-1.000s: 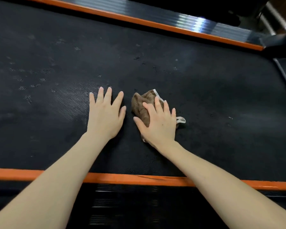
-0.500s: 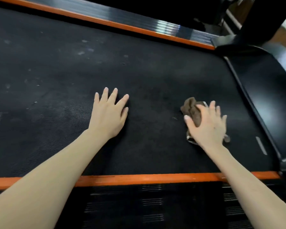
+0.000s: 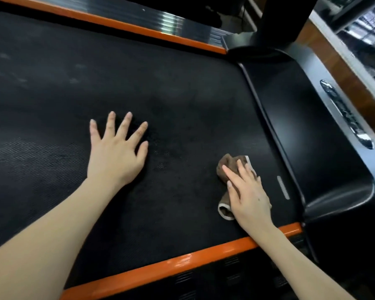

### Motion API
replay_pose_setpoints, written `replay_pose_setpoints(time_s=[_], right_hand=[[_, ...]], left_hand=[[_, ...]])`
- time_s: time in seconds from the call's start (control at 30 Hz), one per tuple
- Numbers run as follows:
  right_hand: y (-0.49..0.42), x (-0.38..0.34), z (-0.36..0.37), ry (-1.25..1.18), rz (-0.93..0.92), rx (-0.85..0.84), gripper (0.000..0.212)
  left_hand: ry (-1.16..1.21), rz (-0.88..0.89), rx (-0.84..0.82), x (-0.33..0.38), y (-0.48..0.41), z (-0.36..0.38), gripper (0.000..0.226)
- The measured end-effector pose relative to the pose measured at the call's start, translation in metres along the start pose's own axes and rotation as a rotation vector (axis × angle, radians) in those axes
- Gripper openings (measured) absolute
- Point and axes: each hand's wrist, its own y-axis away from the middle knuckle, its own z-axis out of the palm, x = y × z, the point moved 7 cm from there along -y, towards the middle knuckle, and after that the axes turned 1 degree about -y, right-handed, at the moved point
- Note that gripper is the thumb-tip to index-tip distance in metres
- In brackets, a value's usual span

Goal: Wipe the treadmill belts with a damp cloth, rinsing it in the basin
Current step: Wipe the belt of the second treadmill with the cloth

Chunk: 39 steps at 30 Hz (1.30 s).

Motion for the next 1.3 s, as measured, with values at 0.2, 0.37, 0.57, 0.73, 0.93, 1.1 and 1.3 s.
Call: replay_pose_setpoints(time_s=[0.2, 0.37, 0.57, 0.73, 0.93, 1.1, 1.3], right_hand=[[-0.063, 0.039, -0.004, 0.007, 0.112, 0.089, 0.037], [-0.104, 0.057, -0.012, -0.004, 0.105, 0.093, 0.038], [-0.100, 0.055, -0.013, 0.083, 0.072, 0.065, 0.047], [-0.098, 0.055, -0.011, 0.076, 0.083, 0.068, 0.046], [-0.092, 0.048, -0.012, 0.051, 0.132, 0.033, 0.045], [-0.053, 0.021, -0.005, 0.022, 0.072, 0.011, 0.044], [-0.004, -0.013, 0.000, 0.074, -0.151, -0.094, 0.045]], left_hand=[[-0.013, 0.000, 0.017, -0.002, -0.002, 0.002, 0.062], [-0.040, 0.001, 0.011, 0.000, -0.001, 0.003, 0.064], [-0.082, 0.019, -0.065, 0.030, -0.007, -0.009, 0.068], [-0.106, 0.223, -0.077, 0.078, -0.009, 0.011, 0.063], [-0.111, 0.226, -0.081, 0.071, -0.012, 0.016, 0.064], [-0.096, 0.225, -0.083, 0.070, -0.012, 0.016, 0.065], [-0.083, 0.233, -0.050, 0.071, -0.013, 0.015, 0.065]])
